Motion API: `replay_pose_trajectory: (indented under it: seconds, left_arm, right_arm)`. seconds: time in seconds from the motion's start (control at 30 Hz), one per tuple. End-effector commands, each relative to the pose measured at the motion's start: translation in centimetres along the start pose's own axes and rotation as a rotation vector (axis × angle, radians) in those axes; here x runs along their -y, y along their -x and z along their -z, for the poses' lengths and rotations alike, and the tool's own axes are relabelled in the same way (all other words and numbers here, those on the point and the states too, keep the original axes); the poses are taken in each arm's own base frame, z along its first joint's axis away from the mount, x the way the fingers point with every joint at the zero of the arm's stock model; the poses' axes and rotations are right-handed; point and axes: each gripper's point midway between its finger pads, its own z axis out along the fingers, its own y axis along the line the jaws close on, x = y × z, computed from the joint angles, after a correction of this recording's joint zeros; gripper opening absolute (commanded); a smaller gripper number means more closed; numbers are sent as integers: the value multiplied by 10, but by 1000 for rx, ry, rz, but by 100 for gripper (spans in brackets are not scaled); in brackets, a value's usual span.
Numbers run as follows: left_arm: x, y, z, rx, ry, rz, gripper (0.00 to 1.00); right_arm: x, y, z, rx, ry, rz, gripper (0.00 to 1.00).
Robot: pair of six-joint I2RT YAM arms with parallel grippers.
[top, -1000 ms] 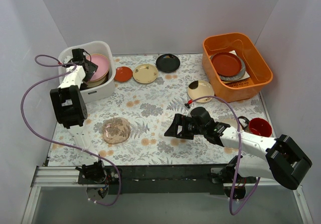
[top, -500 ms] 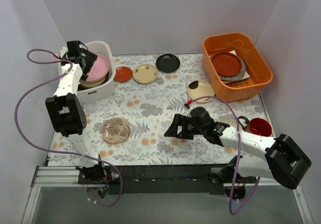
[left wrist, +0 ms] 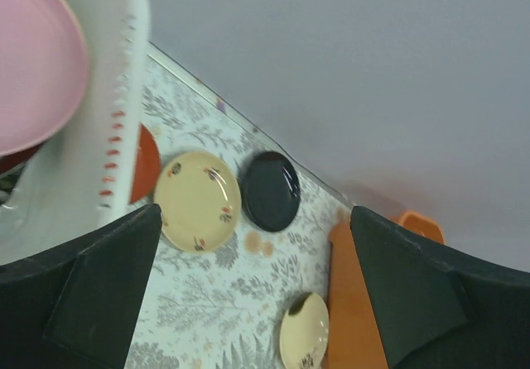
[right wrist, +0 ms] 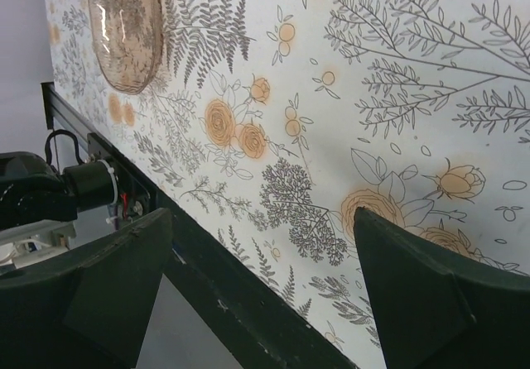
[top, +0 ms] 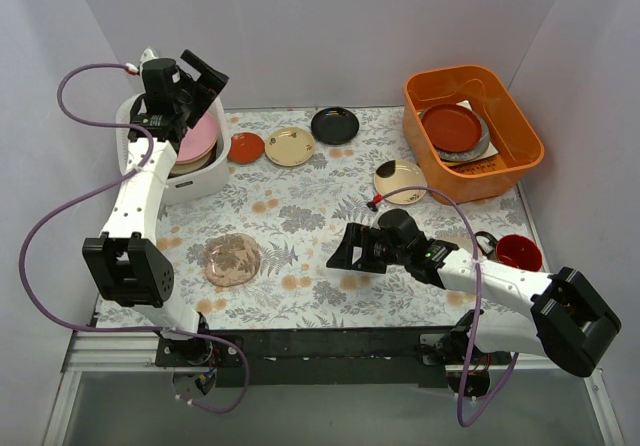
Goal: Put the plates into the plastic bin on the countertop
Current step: Place the plate in the plastic bin, then pick up the plate at the center of the board.
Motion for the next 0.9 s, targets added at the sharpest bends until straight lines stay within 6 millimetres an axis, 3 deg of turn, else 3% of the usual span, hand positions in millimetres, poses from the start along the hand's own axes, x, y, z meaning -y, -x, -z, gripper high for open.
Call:
replay_pose_trajectory:
  seconds: [0.0,0.17,0.33,0.47,0.6,0.7,0.87]
  left_arm:
    - [34,-24,28,-44,-127,-62,98]
    - [51,-75,40,-133,-180,-98,98]
    - [56,-143,44,-246,-196,-147,98]
    - [52,-183,47,-304,-194,-151,98]
    - [53,-242,55,-403,-216,-195,98]
    - [42,-275,49,-452,-180,-223,98]
    - [25,-336,40,-578,-158,-221,92]
  right_arm:
    - [-30,35,10,106,43,43,98]
    - [-39,57,23,200,44,23,98]
    - [-34,72,35,299,46,-67,98]
    - [-7,87,42,418,-57,-231,98]
    - [30,88,49,501,-169,-394,97]
    - [41,88,52,544,-174,-475,95]
    - [42,88,55,549,-164,-481,94]
